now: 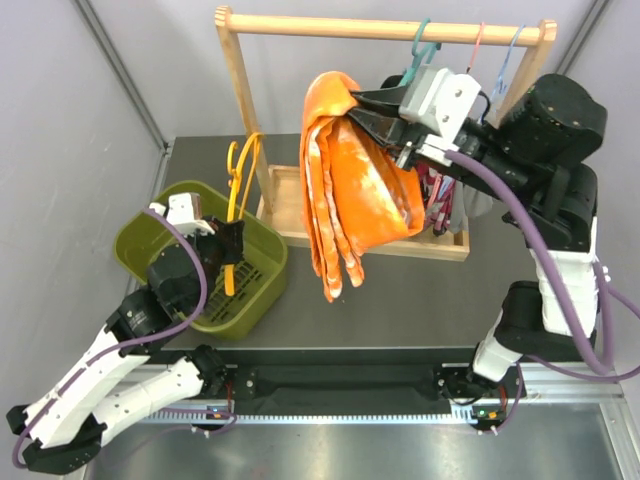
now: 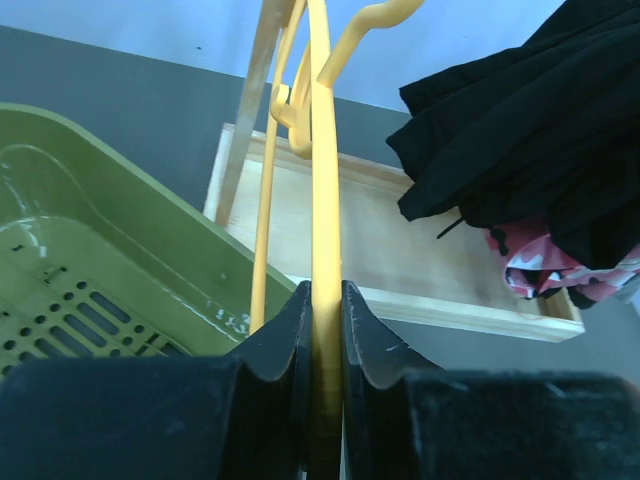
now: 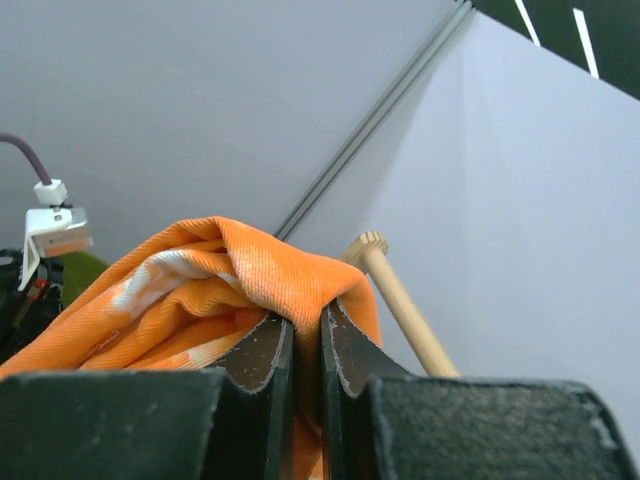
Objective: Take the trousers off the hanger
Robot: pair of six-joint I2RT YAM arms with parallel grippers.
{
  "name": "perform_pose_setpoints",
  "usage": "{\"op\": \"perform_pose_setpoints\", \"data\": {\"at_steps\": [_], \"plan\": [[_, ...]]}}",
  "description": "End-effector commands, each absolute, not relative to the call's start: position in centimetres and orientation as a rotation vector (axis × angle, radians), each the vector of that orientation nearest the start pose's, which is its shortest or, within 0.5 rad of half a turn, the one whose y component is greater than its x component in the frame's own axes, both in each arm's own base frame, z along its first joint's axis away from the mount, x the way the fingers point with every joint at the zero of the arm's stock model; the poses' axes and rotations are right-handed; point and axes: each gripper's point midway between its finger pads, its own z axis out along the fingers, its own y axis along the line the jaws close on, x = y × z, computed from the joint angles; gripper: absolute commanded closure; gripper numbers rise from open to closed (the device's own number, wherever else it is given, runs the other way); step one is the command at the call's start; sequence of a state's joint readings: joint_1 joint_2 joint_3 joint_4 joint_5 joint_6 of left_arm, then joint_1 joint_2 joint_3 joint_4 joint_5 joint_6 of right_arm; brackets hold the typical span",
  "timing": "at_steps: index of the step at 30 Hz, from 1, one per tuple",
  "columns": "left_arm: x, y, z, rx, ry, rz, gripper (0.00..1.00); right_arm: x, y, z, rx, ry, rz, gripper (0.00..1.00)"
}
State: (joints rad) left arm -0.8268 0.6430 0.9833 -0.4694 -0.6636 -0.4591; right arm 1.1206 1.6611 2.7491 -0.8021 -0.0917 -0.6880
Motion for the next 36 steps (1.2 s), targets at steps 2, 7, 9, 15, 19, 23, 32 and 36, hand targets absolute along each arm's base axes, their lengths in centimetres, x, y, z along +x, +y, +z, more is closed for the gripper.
{"op": "perform_pose_setpoints", "data": {"at_steps": [2,7,9,15,19,23,32,36], "plan": [[22.5,-7.4,36.3,-0.240,1.619,-0.266,1.00,14.1,27.4,73.0,-0.870,0.554,0.452,1.00],[21.5,-6.9,39.1,-0.234,1.561,-0.337,1.00,14.4,29.1,71.4,-0.918,0.588,0.485,1.00],[20.9,-6.3,39.9,-0.235,1.544,-0.342,1.00,14.6,29.9,70.6,-0.944,0.604,0.495,1.00],[18.5,-3.5,45.0,-0.252,1.428,-0.386,1.00,15.6,32.9,67.6,-1.024,0.668,0.525,1.00],[17.0,-2.2,48.0,-0.269,1.361,-0.433,1.00,16.5,35.7,65.1,-1.073,0.720,0.549,1.00],[16.1,-1.7,50.0,-0.269,1.315,-0.479,1.00,17.9,38.3,63.5,-1.070,0.770,0.562,1.00],[14.6,-0.5,52.1,-0.268,1.254,-0.515,1.00,21.1,45.2,58.0,-1.102,0.893,0.573,1.00],[14.0,0.3,52.5,-0.277,1.236,-0.515,1.00,22.5,47.6,55.5,-1.107,0.944,0.569,1.00]]}}
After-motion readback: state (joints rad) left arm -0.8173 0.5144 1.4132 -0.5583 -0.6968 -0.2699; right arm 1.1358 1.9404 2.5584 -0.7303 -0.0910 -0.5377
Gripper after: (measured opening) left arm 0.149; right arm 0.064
